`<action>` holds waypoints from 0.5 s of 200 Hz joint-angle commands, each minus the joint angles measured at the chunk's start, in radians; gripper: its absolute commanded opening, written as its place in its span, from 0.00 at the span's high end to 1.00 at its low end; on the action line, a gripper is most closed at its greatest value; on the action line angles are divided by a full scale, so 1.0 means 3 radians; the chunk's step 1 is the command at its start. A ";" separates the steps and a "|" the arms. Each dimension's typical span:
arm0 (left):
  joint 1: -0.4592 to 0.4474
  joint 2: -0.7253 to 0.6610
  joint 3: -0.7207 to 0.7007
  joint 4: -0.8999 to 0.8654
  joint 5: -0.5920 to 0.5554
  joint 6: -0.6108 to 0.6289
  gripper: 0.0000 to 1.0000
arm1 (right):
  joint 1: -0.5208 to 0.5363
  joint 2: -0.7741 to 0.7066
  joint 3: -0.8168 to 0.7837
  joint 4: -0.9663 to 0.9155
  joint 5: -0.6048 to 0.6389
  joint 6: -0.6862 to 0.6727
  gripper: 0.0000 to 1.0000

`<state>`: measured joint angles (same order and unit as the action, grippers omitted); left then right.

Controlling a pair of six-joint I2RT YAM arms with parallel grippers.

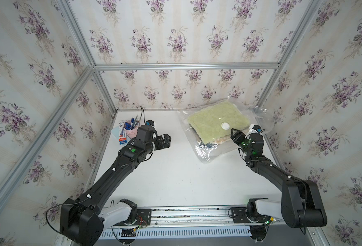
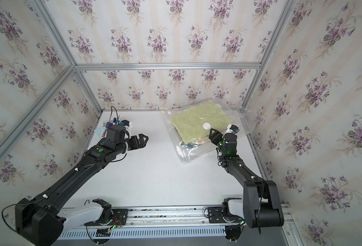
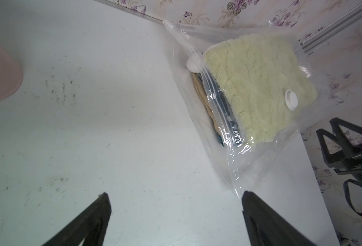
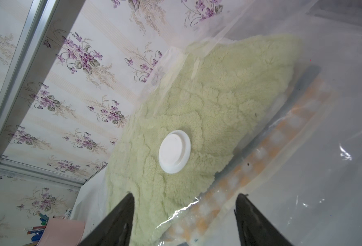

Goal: Take the blanket out of the vacuum bag
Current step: Adjust the vacuum bag at the center of the board.

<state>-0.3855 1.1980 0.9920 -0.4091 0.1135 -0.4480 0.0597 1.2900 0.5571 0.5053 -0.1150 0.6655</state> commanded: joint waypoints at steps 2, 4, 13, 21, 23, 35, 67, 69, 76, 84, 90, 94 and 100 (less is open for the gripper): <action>-0.0116 0.0182 0.0172 -0.0178 -0.0194 0.0234 0.06 | 0.0000 0.0060 0.0128 -0.0204 -0.0043 0.0056 0.24; -0.0130 0.0210 0.0189 -0.0177 -0.0206 0.0248 0.06 | 0.0000 0.0068 0.0141 -0.0230 -0.0038 0.0057 0.24; -0.0164 0.0324 0.0276 -0.0175 -0.0215 0.0296 0.07 | 0.0000 0.0104 0.0191 -0.0308 -0.0015 0.0064 0.23; -0.0184 0.0431 0.0359 -0.0161 -0.0181 0.0330 0.10 | 0.0000 0.0129 0.0225 -0.0354 0.0013 0.0073 0.22; -0.0191 0.0463 0.0381 -0.0160 -0.0161 0.0337 0.11 | 0.0000 0.0139 0.0234 -0.0361 0.0021 0.0076 0.22; -0.0230 0.0636 0.0543 -0.0160 -0.0084 0.0382 0.13 | 0.0000 0.0188 0.0279 -0.0402 0.0079 0.0116 0.20; -0.0325 0.1205 0.0972 -0.0077 0.0128 0.0476 0.14 | -0.0033 0.0440 0.0465 -0.0401 0.0048 0.0295 0.17; -0.0328 0.1246 0.0998 -0.0072 0.0152 0.0476 0.14 | -0.0039 0.0464 0.0480 -0.0401 0.0034 0.0310 0.16; -0.0331 0.1372 0.1094 -0.0050 0.0244 0.0480 0.14 | -0.0045 0.0544 0.0556 -0.0406 -0.0010 0.0336 0.16; -0.0336 0.1526 0.1207 -0.0020 0.0346 0.0471 0.15 | -0.0046 0.0621 0.0626 -0.0408 -0.0042 0.0353 0.16; -0.0337 0.1639 0.1300 -0.0006 0.0429 0.0473 0.15 | -0.0046 0.0664 0.0664 -0.0411 -0.0061 0.0364 0.16; -0.0337 0.1716 0.1362 0.0002 0.0482 0.0478 0.15 | -0.0046 0.0684 0.0682 -0.0411 -0.0069 0.0364 0.16; -0.0339 0.1832 0.1456 0.0004 0.0529 0.0478 0.16 | -0.0049 0.0701 0.0701 -0.0411 -0.0066 0.0364 0.16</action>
<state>-0.4870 1.6543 1.3495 -0.4397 0.1734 -0.3275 0.0456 1.4696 0.7361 0.3813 -0.1150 0.7433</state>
